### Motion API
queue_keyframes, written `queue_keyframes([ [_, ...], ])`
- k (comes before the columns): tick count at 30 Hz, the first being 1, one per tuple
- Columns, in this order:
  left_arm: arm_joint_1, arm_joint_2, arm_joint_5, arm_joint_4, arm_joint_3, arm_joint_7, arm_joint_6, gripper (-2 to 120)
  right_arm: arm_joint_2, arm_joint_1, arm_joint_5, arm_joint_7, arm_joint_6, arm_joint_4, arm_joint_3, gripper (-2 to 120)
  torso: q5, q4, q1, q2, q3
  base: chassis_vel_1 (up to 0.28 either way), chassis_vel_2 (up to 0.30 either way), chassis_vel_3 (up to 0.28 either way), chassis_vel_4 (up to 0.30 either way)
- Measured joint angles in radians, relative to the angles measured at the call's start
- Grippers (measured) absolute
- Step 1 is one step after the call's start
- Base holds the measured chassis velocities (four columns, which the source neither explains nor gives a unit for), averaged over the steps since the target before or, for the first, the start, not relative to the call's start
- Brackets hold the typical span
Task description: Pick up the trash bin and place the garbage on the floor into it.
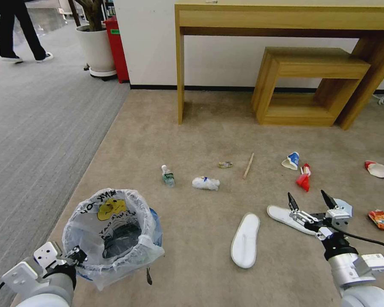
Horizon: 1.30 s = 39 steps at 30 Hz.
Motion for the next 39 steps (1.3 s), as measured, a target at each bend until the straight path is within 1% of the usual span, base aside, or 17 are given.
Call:
queue_keyframes([
  [8, 0.001, -0.013, 0.01, 0.0, 0.001, 0.001, 0.0, 0, -0.02, 0.018, 0.002, 0.0, 0.005, -0.013, -0.004, 100, 0.0003, 0.0, 0.0, 0.0, 0.0, -0.073, 0.068, 0.07, -0.071],
  [15, 0.01, -0.012, 0.019, 0.0, -0.001, 0.001, 0.0, 0, -0.034, 0.028, -0.001, 0.007, 0.01, -0.023, -0.036, 100, 0.0003, -0.0001, 0.0, 0.0, 0.0, 0.0, 0.0, 0.0, 0.0],
  [19, 0.021, -0.016, 0.032, 0.0, 0.003, 0.004, -0.001, 0, -0.057, 0.031, 0.011, 0.042, -0.027, -0.026, -0.063, 100, 0.0003, 0.0, 0.0, 0.0, 0.0, 0.0, 0.0, 0.0, 0.0],
  [20, 0.023, -0.017, 0.035, 0.0, 0.005, 0.006, -0.001, 0, -0.064, 0.032, 0.02, 0.055, -0.047, -0.026, -0.071, 100, 0.0003, 0.0, 0.0, 0.0, 0.0, 0.0, 0.0, 0.0, 0.0],
  [22, 0.03, -0.02, 0.044, 0.0, 0.007, 0.009, -0.001, 0, -0.084, 0.033, 0.061, 0.098, -0.138, -0.021, -0.095, 100, 0.0003, -0.0001, 0.0, 0.0, 0.0, 0.0, 0.0, 0.0, 0.0],
  [23, 0.03, -0.02, 0.044, 0.0, 0.007, 0.009, -0.001, 0, -0.084, 0.033, 0.061, 0.098, -0.138, -0.021, -0.095, 100, 0.0003, -0.0001, 0.0, 0.0, 0.0, 0.0, 0.0, 0.0, 0.0],
  [24, 0.034, -0.022, 0.049, 0.0, 0.008, 0.01, -0.002, 0, -0.096, 0.036, 0.097, 0.129, -0.201, -0.017, -0.117, 100, 0.0001, 0.0, 0.0, 0.0, 0.0, 0.0, 0.0, 0.0, 0.0],
  [26, 0.043, -0.027, 0.059, 0.0, 0.01, 0.013, -0.003, 0, -0.112, 0.052, 0.161, 0.169, -0.287, -0.015, -0.159, 100, 0.0003, 0.0, 0.0, 0.0, 0.0, 0.0, 0.0, 0.0, 0.0],
  [27, 0.047, -0.029, 0.063, 0.0, 0.012, 0.014, -0.003, 0, -0.116, 0.061, 0.189, 0.183, -0.318, -0.015, -0.176, 100, 0.0003, 0.0, 0.0, 0.0, 0.0, 0.0, 0.0, 0.0, 0.0],
  [28, 0.047, -0.029, 0.063, 0.0, 0.012, 0.014, -0.003, 0, -0.116, 0.061, 0.189, 0.183, -0.318, -0.015, -0.176, 100, 0.0003, 0.0, 0.0, 0.0, 0.0, 0.0, 0.0, 0.0, 0.0],
  [30, 0.057, -0.034, 0.074, 0.0, 0.011, 0.019, -0.004, 0, -0.125, 0.11, 0.272, 0.221, -0.416, -0.018, -0.227, 100, 0.0, -0.0001, 0.0, 0.0, 0.0, 0.0, 0.0, 0.0, 0.0],
  [31, 0.061, -0.034, 0.077, 0.0, 0.01, 0.02, -0.004, 0, -0.125, 0.129, 0.301, 0.235, -0.448, -0.021, -0.242, 100, 0.0002, 0.0, 0.0, 0.0, 0.0, 0.0, 0.0, 0.0, 0.0],
  [32, 0.061, -0.034, 0.077, 0.0, 0.01, 0.02, -0.004, 0, -0.125, 0.129, 0.301, 0.235, -0.448, -0.021, -0.242, 100, 0.0002, 0.0, 0.0, 0.0, 0.0, 0.0, 0.0, 0.0, 0.0],
  [33, 0.071, -0.034, 0.083, 0.0, 0.007, 0.021, -0.004, 0, -0.125, 0.17, 0.353, 0.266, -0.512, -0.032, -0.271, 100, 0.0003, 0.0, 0.0, 0.0, 0.0, 0.0, 0.0, 0.0, 0.0],
  [35, 0.076, -0.034, 0.085, 0.0, 0.007, 0.022, -0.004, 0, -0.125, 0.187, 0.369, 0.275, -0.535, -0.038, -0.281, 100, 0.0003, 0.0, 0.0, 0.0, 0.0, 0.0, 0.0, 0.0, 0.0],
  [37, 0.098, -0.038, 0.102, 0.0, 0.006, 0.025, -0.006, 0, -0.119, 0.26, 0.443, 0.3, -0.612, -0.076, -0.336, 100, 0.0002, 0.0, 0.0, 0.0, 0.0, 0.0, 0.0, 0.0, 0.0],
  [39, 0.102, -0.04, 0.105, 0.0, 0.006, 0.026, -0.006, 0, -0.116, 0.276, 0.458, 0.309, -0.627, -0.083, -0.347, 100, 0.0003, 0.0, 0.0, 0.0, 0.0, 0.0, 0.0, 0.0, 0.0],
])
